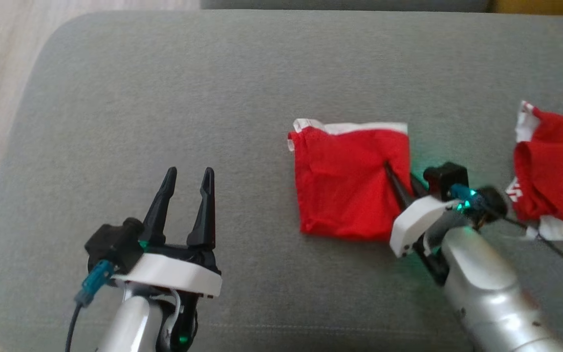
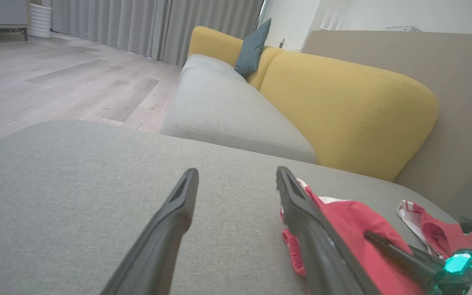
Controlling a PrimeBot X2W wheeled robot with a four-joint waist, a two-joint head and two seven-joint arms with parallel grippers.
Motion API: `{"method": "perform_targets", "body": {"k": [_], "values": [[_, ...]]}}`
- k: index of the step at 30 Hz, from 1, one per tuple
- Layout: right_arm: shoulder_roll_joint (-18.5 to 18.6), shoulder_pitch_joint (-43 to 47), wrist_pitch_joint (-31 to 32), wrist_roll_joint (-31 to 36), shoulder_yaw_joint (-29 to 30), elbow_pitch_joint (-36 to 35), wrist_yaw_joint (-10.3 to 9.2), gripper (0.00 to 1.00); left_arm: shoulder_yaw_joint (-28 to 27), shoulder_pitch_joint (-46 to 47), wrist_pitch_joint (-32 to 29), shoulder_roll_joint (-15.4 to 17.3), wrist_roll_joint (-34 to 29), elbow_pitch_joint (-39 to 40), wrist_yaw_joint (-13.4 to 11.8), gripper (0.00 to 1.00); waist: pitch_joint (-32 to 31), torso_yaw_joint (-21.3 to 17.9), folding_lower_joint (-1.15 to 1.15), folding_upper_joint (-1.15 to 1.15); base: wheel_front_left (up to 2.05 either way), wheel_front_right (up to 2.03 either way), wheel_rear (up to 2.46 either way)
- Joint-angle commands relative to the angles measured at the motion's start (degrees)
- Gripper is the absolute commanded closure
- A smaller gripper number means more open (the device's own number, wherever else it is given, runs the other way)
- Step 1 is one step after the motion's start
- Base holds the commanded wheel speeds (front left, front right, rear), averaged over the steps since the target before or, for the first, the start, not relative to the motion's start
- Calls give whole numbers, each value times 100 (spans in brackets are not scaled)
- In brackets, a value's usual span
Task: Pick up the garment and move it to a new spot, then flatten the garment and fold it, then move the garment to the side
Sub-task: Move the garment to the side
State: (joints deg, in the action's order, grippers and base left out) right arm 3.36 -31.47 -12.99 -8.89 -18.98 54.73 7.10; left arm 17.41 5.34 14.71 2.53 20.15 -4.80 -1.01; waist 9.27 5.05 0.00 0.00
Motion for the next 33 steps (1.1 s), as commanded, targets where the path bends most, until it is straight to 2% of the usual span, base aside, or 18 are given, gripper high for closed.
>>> {"method": "perform_targets", "body": {"k": [1,3,7,11,17,18,23,28,33], "values": [[74,-218,-93,240,-39,-223,39,100,-220,250,29,34,-53,237,-3,0,-52,-173,0,0,0,0,0],[366,-284,-50,693,-80,-485,39,100,-244,267,29,34,-44,272,-9,0,-76,-367,0,0,0,0,0],[969,-374,258,883,-409,-992,39,100,-311,302,29,34,-33,318,-10,0,-25,-652,0,0,0,0,0],[1887,-485,689,643,-948,-1623,39,100,-345,361,29,34,-33,356,12,0,112,-908,0,0,0,0,0],[3553,-665,1305,121,-1613,-2624,39,100,-410,530,29,34,-50,363,95,0,390,-1184,0,0,0,0,0],[3553,-665,1305,121,-1613,-2624,39,100,-410,530,29,34,-50,363,95,0,390,-1184,0,0,0,0,0],[4581,-656,1759,-176,-1599,-3236,39,100,-449,690,29,34,-73,369,162,0,614,-1306,0,0,0,0,0],[4933,-434,2253,-225,-1142,-3521,39,100,-528,817,29,34,-115,381,234,0,831,-1396,0,0,0,0,0],[4853,-213,2402,-114,-662,-3653,39,100,-596,896,29,34,-153,353,310,0,973,-1441,0,0,0,0,0]]}}
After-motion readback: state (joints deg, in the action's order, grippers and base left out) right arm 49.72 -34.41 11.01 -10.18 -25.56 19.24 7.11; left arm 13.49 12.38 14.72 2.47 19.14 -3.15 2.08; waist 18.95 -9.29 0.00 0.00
